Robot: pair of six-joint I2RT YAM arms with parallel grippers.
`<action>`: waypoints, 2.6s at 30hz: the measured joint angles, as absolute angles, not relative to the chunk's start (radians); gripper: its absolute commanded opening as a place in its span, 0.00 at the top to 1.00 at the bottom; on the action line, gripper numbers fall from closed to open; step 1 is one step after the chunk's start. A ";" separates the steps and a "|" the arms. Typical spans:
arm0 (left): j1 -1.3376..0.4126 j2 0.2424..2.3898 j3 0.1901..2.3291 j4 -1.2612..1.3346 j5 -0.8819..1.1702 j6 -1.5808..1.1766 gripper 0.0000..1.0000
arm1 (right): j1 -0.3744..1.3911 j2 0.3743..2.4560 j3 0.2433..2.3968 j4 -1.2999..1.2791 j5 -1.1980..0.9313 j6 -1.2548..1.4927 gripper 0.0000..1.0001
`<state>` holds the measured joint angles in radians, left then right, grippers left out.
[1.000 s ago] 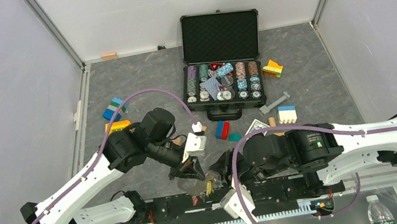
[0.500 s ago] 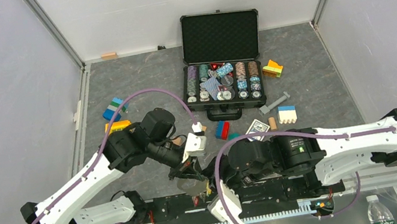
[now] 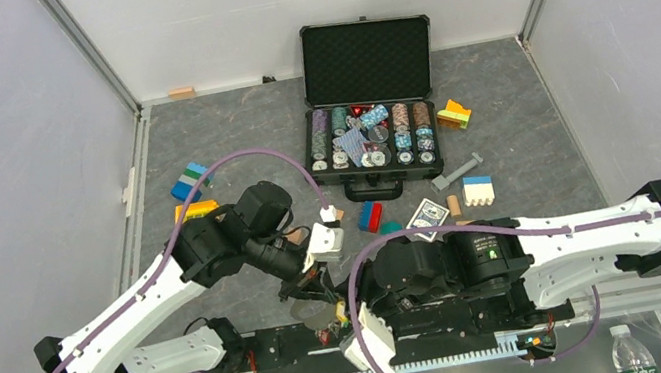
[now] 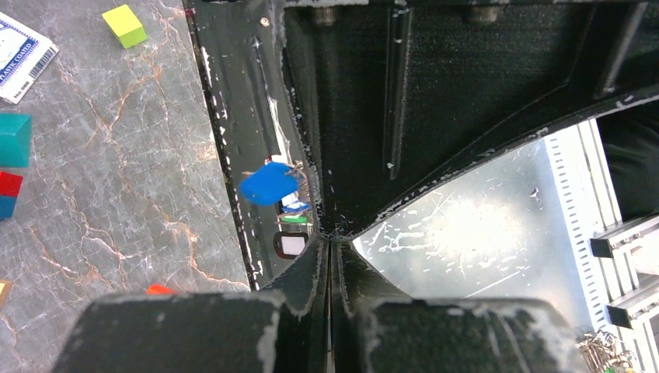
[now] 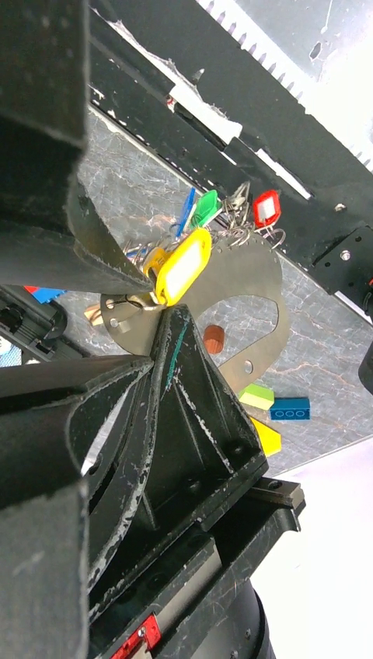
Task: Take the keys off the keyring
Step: Remove the key from the keyring.
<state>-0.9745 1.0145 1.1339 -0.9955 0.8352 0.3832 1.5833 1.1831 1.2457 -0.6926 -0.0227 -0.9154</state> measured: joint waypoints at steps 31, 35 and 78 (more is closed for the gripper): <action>-0.974 1.014 1.134 -0.991 0.813 0.383 0.98 | 1.583 1.185 1.253 -0.693 0.008 -0.878 0.68; -0.974 1.014 1.134 -0.990 0.813 0.383 0.98 | 1.583 1.179 1.255 -0.705 0.009 -0.870 0.67; -0.975 1.014 1.134 -1.015 0.815 0.384 0.98 | 1.583 1.159 1.256 -0.822 -0.017 -0.841 0.76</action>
